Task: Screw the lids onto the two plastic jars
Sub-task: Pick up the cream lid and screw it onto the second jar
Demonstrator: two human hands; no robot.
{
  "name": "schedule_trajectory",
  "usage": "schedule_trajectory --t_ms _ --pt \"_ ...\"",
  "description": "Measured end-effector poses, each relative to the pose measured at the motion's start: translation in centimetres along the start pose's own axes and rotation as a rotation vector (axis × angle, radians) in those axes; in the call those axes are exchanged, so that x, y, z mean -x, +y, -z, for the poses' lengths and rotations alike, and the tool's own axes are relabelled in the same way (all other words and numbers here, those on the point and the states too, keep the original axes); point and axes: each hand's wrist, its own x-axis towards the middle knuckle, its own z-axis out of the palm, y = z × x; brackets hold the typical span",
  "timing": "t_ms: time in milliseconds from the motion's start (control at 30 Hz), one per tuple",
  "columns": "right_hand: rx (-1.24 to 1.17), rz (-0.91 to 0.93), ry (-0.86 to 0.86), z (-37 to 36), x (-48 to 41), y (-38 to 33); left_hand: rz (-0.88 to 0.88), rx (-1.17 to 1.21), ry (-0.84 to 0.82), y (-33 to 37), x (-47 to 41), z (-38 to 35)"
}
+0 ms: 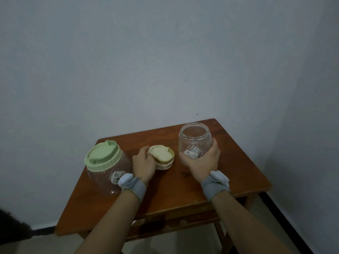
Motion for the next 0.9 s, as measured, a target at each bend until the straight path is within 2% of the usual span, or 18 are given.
schedule_trajectory --t_ms 67,233,333,400,600,767,900 --pt "0.003 -0.001 0.004 -0.1 0.1 -0.1 -0.012 -0.153 -0.005 0.1 0.6 0.3" --pt "0.007 0.005 0.012 -0.2 -0.1 0.2 -0.194 -0.499 -0.202 0.1 1.8 -0.2" --pt "0.011 0.01 0.005 -0.2 -0.3 0.2 -0.221 -0.517 -0.248 -0.7 1.5 -0.3" --pt "0.007 0.01 -0.005 -0.2 -0.3 0.4 -0.234 -0.422 -0.187 -1.0 1.4 -0.1" --pt "0.068 0.039 -0.06 -0.3 -0.4 0.3 -0.243 0.058 -0.049 1.7 1.2 1.3" --pt "0.135 0.063 -0.019 -0.1 -0.3 0.4 -0.237 0.34 -0.105 4.8 0.8 1.9" --pt "0.297 0.201 0.116 0.0 0.9 -0.4 -0.258 0.411 -0.163 6.4 1.2 2.0"
